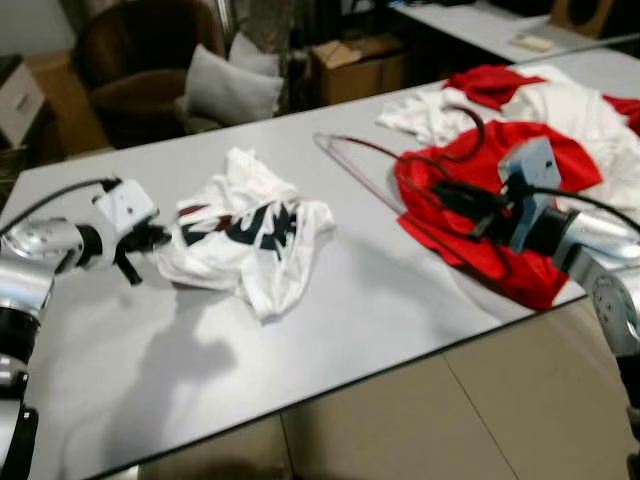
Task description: Hang hanger
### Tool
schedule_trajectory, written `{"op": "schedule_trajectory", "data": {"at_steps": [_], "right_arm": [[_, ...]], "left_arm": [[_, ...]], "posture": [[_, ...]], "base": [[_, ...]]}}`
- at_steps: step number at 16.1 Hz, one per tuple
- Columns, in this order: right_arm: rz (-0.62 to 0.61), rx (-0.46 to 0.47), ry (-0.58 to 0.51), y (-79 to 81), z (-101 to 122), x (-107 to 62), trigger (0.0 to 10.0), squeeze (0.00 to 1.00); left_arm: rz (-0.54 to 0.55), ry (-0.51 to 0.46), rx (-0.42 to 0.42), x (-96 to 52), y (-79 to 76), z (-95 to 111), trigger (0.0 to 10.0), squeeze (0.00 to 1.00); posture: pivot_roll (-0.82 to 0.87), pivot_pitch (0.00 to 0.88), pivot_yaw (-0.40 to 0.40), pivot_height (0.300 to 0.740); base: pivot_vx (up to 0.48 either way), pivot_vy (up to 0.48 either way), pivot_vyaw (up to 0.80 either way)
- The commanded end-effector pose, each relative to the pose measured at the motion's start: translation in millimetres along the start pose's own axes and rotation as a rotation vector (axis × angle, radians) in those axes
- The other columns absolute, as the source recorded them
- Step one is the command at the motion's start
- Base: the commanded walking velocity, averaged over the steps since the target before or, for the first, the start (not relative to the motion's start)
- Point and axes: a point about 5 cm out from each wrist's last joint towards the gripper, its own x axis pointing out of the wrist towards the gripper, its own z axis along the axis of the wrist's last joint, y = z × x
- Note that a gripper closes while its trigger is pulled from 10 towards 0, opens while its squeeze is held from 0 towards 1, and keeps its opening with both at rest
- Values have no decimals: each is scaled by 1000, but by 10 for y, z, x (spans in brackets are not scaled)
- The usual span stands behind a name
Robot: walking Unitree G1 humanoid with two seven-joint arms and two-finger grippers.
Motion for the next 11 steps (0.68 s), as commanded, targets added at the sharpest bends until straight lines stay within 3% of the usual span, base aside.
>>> {"op": "schedule_trajectory", "data": {"at_steps": [1,2,4,5,6,8,9,11], "right_arm": [[157,28,-9,220,24,29,10000,0],[280,41,24,399,-7,39,10000,0],[387,58,109,596,-142,83,10000,0],[382,46,164,639,-251,143,10000,0],[329,32,223,631,-379,222,10000,0],[270,43,270,596,-455,237,10000,0],[235,33,308,544,-495,204,10000,0],[180,31,334,437,-513,136,10000,0]], "left_arm": [[35,-19,7,-82,83,56,10000,1000],[45,-40,3,-134,139,106,10000,1000],[-65,-94,33,-238,128,176,10000,1000],[-161,-54,73,-273,53,125,10000,1000],[-174,11,122,-283,28,54,10000,1000],[-150,19,127,-273,25,37,10000,984],[-190,0,124,-269,-40,49,10000,0],[-238,-23,133,-222,-174,59,10000,0]], "posture": [[10,0,108,740],[6,0,108,740],[7,0,108,740],[6,0,110,740],[8,0,112,740],[10,0,114,740],[11,0,115,740],[11,0,116,740]], "base": [[0,0,0],[0,0,0],[0,0,0],[0,0,0],[0,0,0],[0,0,0],[0,0,0],[0,0,0]]}}
